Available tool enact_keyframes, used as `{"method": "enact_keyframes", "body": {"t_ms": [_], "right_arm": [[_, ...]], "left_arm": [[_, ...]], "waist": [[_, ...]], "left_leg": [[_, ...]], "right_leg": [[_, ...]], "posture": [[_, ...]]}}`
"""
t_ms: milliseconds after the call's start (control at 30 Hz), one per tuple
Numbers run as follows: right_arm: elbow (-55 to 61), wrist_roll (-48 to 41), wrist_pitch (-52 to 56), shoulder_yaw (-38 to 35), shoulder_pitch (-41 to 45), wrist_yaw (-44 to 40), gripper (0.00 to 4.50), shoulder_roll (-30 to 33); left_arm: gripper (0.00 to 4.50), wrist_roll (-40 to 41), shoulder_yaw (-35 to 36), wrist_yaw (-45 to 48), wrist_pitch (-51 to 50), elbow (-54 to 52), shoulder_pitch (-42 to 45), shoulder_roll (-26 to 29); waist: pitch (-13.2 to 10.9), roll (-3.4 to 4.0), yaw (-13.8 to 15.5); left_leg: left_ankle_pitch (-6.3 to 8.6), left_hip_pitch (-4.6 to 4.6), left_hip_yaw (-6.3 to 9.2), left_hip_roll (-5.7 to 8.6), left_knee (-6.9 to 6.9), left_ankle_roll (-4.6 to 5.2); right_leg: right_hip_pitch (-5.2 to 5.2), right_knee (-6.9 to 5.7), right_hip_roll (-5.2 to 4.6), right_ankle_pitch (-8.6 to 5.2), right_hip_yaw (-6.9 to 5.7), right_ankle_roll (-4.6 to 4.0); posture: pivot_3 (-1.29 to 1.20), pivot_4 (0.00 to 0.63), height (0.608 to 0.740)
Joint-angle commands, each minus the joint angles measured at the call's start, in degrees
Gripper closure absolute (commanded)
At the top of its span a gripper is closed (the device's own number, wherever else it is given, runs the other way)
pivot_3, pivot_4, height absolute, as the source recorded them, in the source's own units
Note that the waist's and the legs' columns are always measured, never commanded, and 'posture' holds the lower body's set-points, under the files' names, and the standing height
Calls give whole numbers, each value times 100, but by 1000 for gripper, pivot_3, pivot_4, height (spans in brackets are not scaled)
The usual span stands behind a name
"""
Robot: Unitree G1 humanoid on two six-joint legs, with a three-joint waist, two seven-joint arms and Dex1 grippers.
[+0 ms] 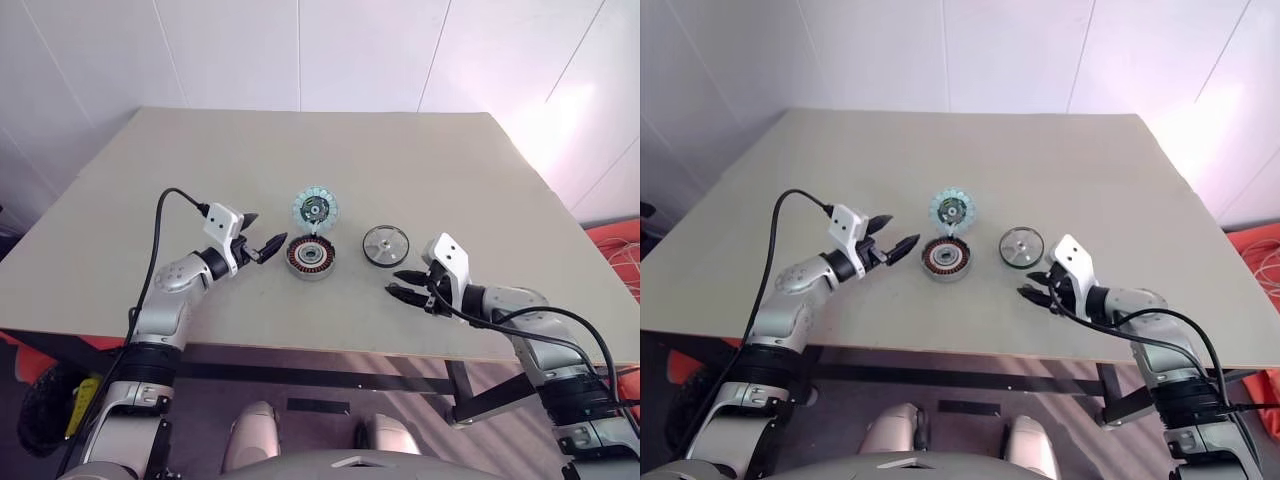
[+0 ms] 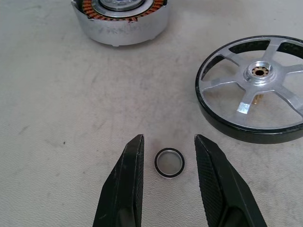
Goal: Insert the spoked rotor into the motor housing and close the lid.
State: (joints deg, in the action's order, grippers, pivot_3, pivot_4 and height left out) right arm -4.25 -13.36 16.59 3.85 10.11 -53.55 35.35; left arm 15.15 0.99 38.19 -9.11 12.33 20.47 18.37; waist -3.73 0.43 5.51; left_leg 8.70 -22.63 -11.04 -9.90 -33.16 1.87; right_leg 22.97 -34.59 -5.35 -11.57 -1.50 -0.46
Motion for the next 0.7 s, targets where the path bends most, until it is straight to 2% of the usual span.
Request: {"method": "enact_keyframes", "body": {"t_ms": [33,700], "right_arm": [[-187,47,-227,-65,98,12,2635,-41],[93,26,-141,-129,-255,-138,2635,150]], "left_arm": [[0,13,102,-21,106,-155,135,56],[0,11,123,-44,121,-146,123,75]], "waist": [[0,0,0],[1,-2,7]], "left_leg": [[0,0,0,0,0,0],[0,0,0,0,1,0]], "right_leg": [[0,0,0,0,0,0],[-3,2,0,0,0,0]], "posture": [[0,0,740],[0,0,740]]}}
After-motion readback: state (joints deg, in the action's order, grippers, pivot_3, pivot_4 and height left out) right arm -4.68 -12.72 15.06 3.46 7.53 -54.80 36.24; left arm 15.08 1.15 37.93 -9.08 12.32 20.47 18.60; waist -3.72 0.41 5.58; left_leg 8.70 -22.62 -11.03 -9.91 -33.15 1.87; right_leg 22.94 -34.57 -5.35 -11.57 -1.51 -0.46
